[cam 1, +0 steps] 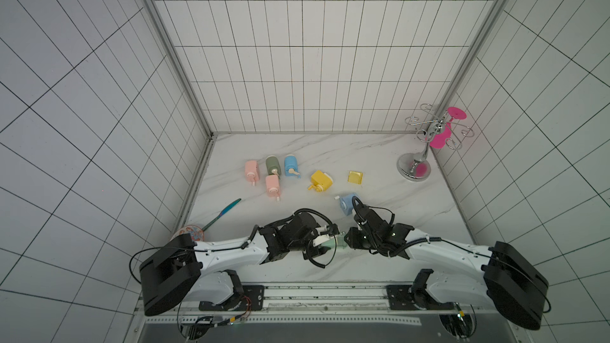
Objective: Put the tray back into the pencil sharpener
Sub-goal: Place the container at the center of the board, then close the container of the pencil sharpener.
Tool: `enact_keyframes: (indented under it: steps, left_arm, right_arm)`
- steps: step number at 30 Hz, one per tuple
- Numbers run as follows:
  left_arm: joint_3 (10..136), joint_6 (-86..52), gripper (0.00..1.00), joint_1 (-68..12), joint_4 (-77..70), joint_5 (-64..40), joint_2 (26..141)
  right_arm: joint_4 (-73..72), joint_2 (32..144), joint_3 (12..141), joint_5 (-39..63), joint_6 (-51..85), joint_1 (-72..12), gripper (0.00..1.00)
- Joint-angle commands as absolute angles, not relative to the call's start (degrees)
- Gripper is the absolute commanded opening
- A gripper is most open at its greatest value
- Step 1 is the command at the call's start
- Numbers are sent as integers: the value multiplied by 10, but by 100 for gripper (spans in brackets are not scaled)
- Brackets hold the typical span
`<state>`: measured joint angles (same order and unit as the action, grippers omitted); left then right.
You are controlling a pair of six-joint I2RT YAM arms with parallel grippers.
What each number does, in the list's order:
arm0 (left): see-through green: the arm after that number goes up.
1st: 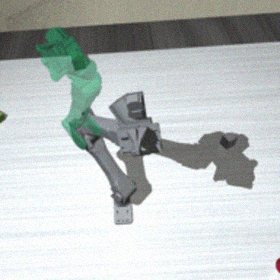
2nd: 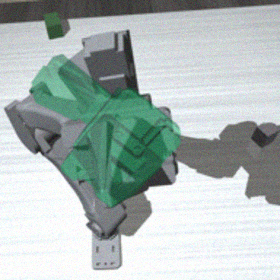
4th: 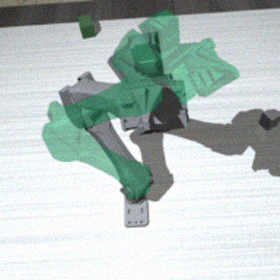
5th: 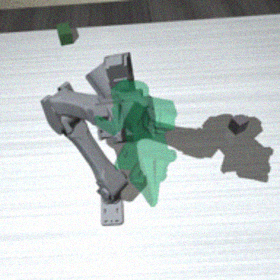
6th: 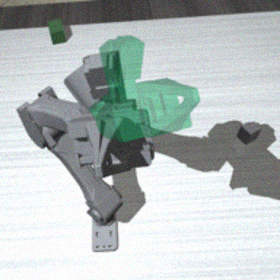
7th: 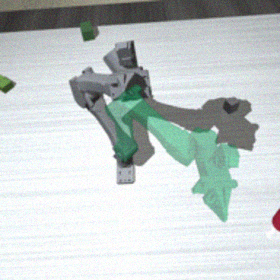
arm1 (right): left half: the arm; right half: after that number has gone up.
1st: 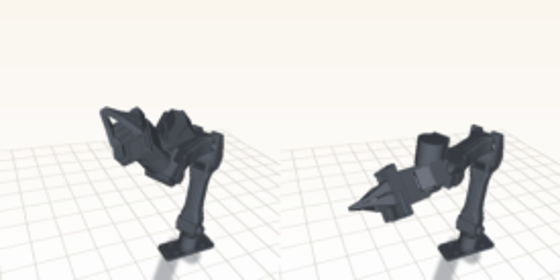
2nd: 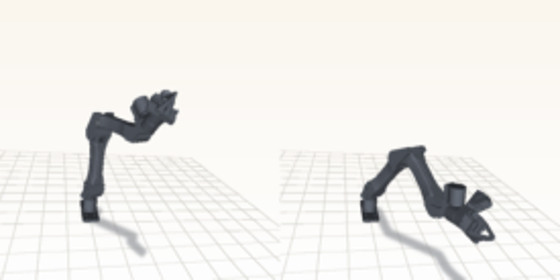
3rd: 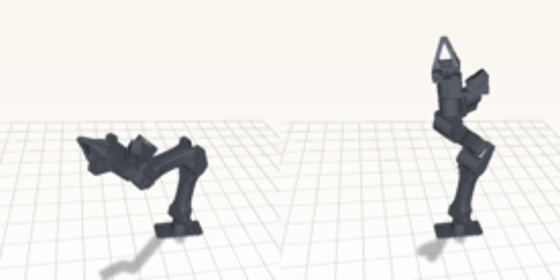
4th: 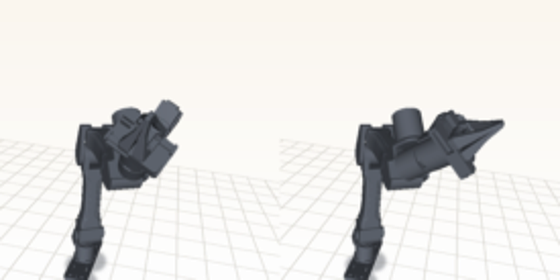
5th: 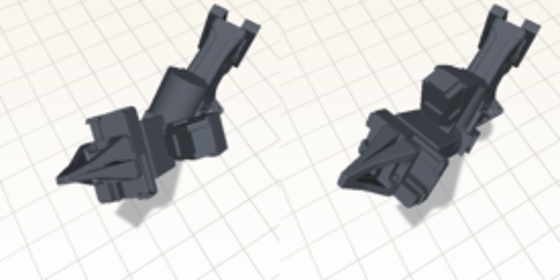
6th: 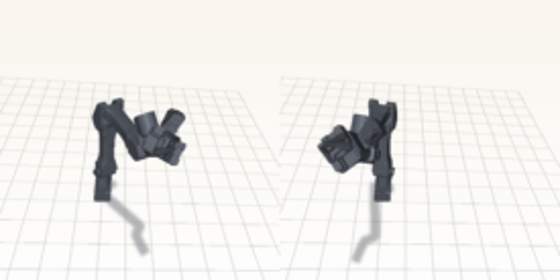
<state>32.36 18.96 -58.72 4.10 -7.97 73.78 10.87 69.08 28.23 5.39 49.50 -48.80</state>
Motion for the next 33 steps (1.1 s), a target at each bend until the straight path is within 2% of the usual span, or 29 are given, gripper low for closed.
enact_keyframes:
  steps: [1, 6, 14, 33]
  left_arm:
    - [332, 183, 0, -591, 22, -79, 726]
    - [316, 171, 0, -591, -11, -90, 722]
    - [277, 158, 0, -591, -112, -120, 738]
    - [253, 136, 0, -591, -176, -130, 790]
  right_arm:
    - [113, 692, 273, 41, 496, -484, 24]
    - [140, 677, 278, 43, 469, -471, 21]
    - [152, 667, 279, 73, 443, -458, 21]
    - [155, 662, 266, 91, 417, -436, 16]
